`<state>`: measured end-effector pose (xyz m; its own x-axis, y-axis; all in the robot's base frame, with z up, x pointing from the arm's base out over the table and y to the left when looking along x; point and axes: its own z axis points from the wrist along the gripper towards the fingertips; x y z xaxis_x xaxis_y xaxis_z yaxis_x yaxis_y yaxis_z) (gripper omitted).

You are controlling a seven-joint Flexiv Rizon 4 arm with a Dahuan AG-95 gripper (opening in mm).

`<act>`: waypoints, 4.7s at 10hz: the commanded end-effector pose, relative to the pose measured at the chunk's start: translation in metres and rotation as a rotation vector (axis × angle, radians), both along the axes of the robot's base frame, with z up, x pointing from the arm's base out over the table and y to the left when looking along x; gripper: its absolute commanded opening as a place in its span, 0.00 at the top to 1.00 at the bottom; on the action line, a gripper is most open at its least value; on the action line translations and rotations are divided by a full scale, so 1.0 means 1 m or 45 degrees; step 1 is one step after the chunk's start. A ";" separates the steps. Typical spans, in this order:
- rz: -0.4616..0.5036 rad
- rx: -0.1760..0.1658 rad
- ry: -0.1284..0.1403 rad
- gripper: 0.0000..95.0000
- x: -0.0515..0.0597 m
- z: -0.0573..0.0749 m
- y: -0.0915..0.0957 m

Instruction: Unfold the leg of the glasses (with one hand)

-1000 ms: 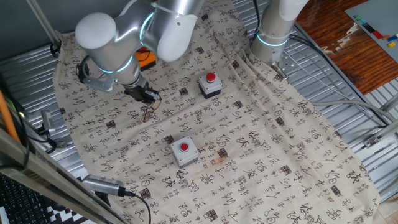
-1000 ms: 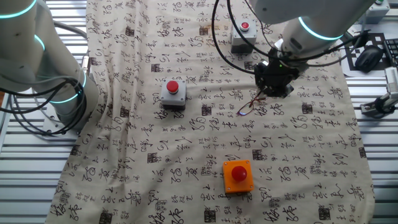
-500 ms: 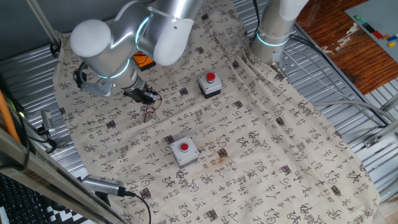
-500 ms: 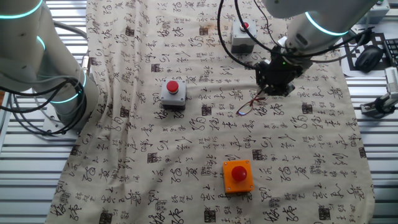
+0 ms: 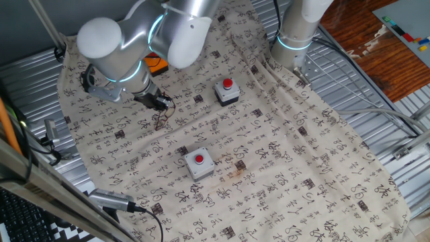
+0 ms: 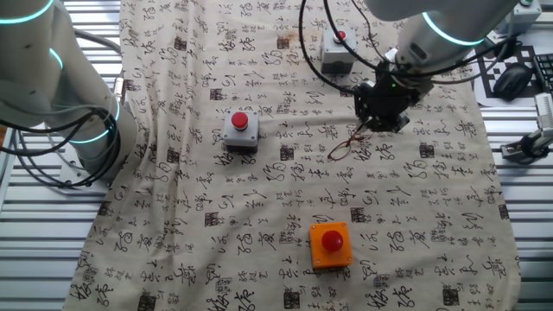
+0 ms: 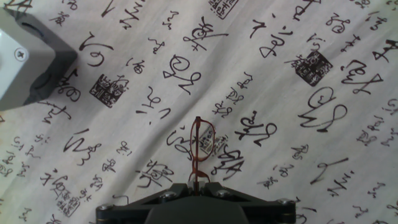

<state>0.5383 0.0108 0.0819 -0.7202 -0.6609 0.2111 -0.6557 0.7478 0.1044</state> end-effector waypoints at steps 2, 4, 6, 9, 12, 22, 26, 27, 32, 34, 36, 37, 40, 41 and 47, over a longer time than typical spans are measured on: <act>0.010 -0.019 0.011 1.00 0.000 0.001 0.000; 0.010 -0.029 0.018 1.00 0.000 0.003 0.002; 0.009 -0.030 0.018 1.00 0.000 0.004 0.003; 0.017 -0.040 0.036 1.00 -0.001 0.005 0.003; 0.019 -0.042 0.047 1.00 0.000 0.008 0.002; 0.034 -0.045 0.105 1.00 0.001 0.016 0.000; 0.021 -0.024 0.018 0.40 0.001 0.016 0.000; 0.026 -0.018 -0.005 0.40 0.001 0.016 0.000; 0.022 0.010 -0.071 0.40 0.002 0.015 0.000; 0.032 0.013 -0.095 0.40 0.004 0.011 -0.004; 0.042 0.028 -0.128 0.60 0.008 0.006 -0.007; 0.042 0.046 -0.136 0.60 0.009 0.004 -0.009; 0.060 0.060 -0.134 0.60 0.003 -0.003 -0.019; 0.066 0.062 -0.131 0.60 0.001 -0.004 -0.021; 0.038 0.062 -0.128 1.00 0.003 -0.002 -0.018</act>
